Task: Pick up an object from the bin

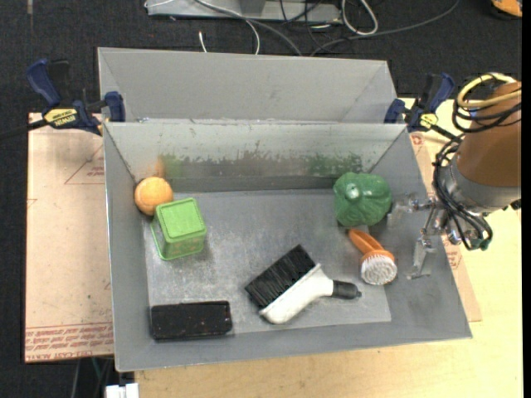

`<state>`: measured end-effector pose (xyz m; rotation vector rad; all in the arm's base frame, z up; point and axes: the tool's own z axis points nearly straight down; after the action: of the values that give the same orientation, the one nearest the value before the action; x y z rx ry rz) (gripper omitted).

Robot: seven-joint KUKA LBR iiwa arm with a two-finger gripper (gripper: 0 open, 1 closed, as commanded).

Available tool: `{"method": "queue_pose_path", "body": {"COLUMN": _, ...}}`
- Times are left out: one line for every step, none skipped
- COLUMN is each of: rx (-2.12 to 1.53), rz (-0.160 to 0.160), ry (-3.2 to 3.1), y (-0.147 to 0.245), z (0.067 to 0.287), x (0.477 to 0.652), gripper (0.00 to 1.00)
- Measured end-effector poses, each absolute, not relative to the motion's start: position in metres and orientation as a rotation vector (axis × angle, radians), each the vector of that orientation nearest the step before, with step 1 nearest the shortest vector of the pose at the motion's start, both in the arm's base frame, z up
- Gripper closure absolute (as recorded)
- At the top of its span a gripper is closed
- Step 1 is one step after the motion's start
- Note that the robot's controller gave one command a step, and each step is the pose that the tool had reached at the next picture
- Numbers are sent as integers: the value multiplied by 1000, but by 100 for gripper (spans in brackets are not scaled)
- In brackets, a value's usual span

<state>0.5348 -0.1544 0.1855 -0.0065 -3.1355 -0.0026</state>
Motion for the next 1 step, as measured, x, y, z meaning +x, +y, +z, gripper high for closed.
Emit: {"method": "queue_pose_path", "body": {"rx": 0, "rz": 0, "ry": -3143, "y": -153, "z": 190, "x": 537, "gripper": 0}}
